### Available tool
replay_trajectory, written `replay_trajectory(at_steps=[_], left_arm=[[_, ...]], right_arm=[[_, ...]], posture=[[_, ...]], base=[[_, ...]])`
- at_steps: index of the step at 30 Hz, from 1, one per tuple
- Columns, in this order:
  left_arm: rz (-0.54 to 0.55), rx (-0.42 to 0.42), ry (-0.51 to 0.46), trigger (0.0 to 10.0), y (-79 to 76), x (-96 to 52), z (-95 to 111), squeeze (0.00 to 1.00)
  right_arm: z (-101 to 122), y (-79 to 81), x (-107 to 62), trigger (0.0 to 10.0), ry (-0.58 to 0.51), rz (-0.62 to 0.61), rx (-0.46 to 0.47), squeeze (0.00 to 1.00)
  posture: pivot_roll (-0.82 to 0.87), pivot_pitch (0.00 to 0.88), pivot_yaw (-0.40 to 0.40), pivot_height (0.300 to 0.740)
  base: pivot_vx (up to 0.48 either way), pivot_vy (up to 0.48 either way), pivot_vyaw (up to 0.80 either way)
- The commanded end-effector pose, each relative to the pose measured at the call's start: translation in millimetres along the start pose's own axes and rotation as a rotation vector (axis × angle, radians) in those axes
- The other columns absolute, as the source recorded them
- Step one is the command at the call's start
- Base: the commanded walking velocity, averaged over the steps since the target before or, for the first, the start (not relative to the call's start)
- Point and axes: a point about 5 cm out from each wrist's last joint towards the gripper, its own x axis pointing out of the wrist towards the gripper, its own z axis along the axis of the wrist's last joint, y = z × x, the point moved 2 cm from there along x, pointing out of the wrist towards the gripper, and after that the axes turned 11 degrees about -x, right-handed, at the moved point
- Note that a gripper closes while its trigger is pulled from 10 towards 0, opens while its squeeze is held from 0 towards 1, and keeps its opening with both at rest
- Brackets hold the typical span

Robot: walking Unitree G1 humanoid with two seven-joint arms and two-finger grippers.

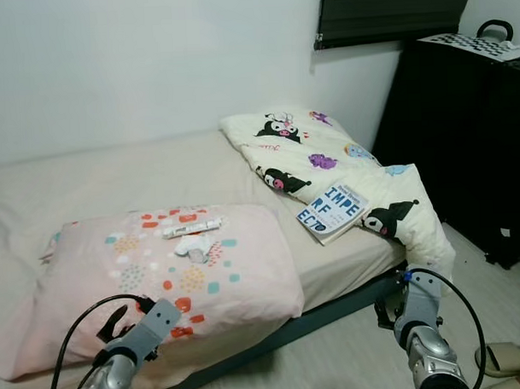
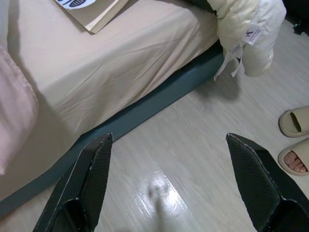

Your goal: Clean up the room

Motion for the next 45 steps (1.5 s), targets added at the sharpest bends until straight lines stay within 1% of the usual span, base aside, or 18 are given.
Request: replay_trajectory(at_steps=[1,2,3,4,5,7,8,9,10,11,13,14,15,17,24,37,44,45], left_arm=[[0.001,-0.024,0.044,10.0,3.0,-2.7,-10.2,0.00],[-0.001,-0.038,0.052,10.0,3.6,-3.0,-11.6,0.00],[0.001,-0.113,0.074,10.0,4.6,-2.6,-12.8,0.00],[0.001,-0.113,0.074,10.0,4.6,-2.6,-12.8,0.00],[0.003,-0.198,0.091,10.0,5.4,-1.7,-12.7,0.00],[0.003,-0.198,0.091,10.0,5.4,-1.7,-12.7,0.00],[0.004,-0.305,0.095,10.0,6.8,0.4,-9.4,0.00],[0.004,-0.305,0.095,10.0,6.8,0.4,-9.4,0.00],[0.001,-0.414,0.064,10.0,10.0,5.4,1.5,0.00],[-0.003,-0.497,0.020,10.0,14.3,10.6,14.2,0.00],[-0.003,-0.497,0.020,10.0,14.3,10.6,14.2,0.00],[-0.003,-0.548,-0.027,10.0,19.5,15.1,26.5,0.00],[-0.003,-0.548,-0.027,10.0,19.5,15.1,26.5,0.00],[0.001,-0.584,-0.080,10.0,27.8,20.4,40.8,0.00],[-0.002,-0.581,-0.094,10.0,31.7,22.1,44.4,0.00],[-0.013,-0.631,-0.071,10.0,31.3,20.5,37.4,0.00],[-0.003,-0.689,-0.001,10.0,27.4,16.9,22.3,0.00],[0.001,-0.704,0.017,10.0,27.0,15.8,18.3,0.00]], right_arm=[[8.5,0.1,1.2,10.0,-0.041,-0.001,0.019,0.00],[11.5,0.5,1.8,10.0,-0.053,0.002,0.028,0.00],[15.9,1.4,2.7,10.0,-0.068,0.007,0.032,0.00],[15.9,1.4,2.7,10.0,-0.068,0.007,0.032,0.00],[20.3,2.4,3.4,10.0,-0.084,0.012,0.038,0.00],[20.3,2.4,3.4,10.0,-0.084,0.012,0.038,0.00],[26.0,4.4,4.2,10.0,-0.108,0.026,0.039,0.00],[26.0,4.4,4.2,10.0,-0.108,0.026,0.039,0.00],[34.8,11.1,4.3,10.0,-0.162,0.074,0.034,0.00],[42.2,18.1,3.7,10.0,-0.211,0.119,0.019,0.00],[42.2,18.1,3.7,10.0,-0.211,0.119,0.019,0.00],[47.8,24.0,3.2,10.0,-0.244,0.152,-0.002,0.00],[47.8,24.0,3.2,10.0,-0.244,0.152,-0.002,0.00],[54.3,30.7,3.2,10.0,-0.273,0.183,-0.011,0.00],[61.0,34.9,3.7,10.0,-0.293,0.202,-0.029,0.00],[64.2,32.7,2.5,10.0,-0.313,0.209,-0.039,0.00],[62.8,32.0,1.8,10.0,-0.321,0.189,-0.045,0.00],[59.1,30.0,3.0,10.0,-0.291,0.171,-0.044,0.00]], posture=[[-0.06,0.011,-0.058,0.651],[-0.06,0.011,-0.058,0.651],[-0.06,0.010,-0.056,0.651],[-0.06,0.010,-0.056,0.651],[-0.06,0.010,-0.056,0.651],[-0.06,0.010,-0.056,0.651],[-0.06,0.010,-0.056,0.651],[-0.06,0.010,-0.056,0.651],[-0.05,0.008,-0.057,0.651],[-0.05,0.007,-0.059,0.651],[-0.05,0.007,-0.059,0.651],[-0.05,0.007,-0.059,0.651],[-0.05,0.007,-0.059,0.651],[-0.05,0.003,-0.058,0.651],[-0.05,0.000,-0.055,0.664],[-0.05,0.000,-0.057,0.702],[-0.05,0.000,-0.055,0.730],[-0.05,0.000,-0.055,0.730]], base=[[0.000,0.000,0.00],[0.000,0.000,0.00],[0.000,0.000,0.00],[0.000,0.000,0.00],[0.000,0.000,0.00],[0.000,0.000,0.00],[0.000,0.000,0.00],[0.000,0.000,0.00],[0.000,0.000,0.00],[0.000,0.000,0.00],[0.000,0.000,0.00],[0.000,0.000,0.70],[0.000,0.000,0.70],[0.000,0.000,0.35],[0.000,0.000,0.00],[0.000,0.000,0.00],[0.000,0.000,0.00],[0.000,0.000,0.00]])
